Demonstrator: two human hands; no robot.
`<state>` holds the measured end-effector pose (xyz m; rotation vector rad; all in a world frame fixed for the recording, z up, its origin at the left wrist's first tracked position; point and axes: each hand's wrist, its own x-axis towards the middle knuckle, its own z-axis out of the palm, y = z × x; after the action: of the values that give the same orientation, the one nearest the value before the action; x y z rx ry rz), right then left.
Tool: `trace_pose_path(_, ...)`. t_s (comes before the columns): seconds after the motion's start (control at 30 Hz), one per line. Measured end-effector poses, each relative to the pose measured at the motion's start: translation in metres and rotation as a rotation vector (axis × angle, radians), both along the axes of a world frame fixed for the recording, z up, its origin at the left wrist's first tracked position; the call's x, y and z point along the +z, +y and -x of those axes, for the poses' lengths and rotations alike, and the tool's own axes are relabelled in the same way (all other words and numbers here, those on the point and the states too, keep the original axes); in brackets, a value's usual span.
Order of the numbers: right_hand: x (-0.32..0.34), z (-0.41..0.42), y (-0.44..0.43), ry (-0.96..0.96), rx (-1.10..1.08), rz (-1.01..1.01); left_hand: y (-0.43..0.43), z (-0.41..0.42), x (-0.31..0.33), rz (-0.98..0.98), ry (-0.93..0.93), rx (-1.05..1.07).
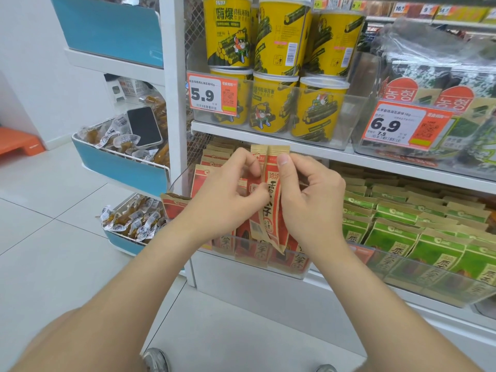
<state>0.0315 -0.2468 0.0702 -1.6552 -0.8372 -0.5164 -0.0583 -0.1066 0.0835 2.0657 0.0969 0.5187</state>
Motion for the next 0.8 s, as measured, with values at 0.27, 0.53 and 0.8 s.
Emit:
trace_pose_path(0.27, 0.0, -0.003, 0.003, 0.194, 0.14, 0.021, 0.011, 0.002, 0.004, 0.175, 0.141, -0.001)
trace_pose_path(0.53, 0.001, -0.007, 0.004, 0.255, 0.136, -0.016, 0.01, 0.002, 0.005, 0.31, 0.162, -0.057)
trace_pose_path(0.8, 0.006, -0.007, -0.005, 0.443, 0.424, 0.064, 0.01, 0.005, 0.0, 0.085, -0.004, -0.121)
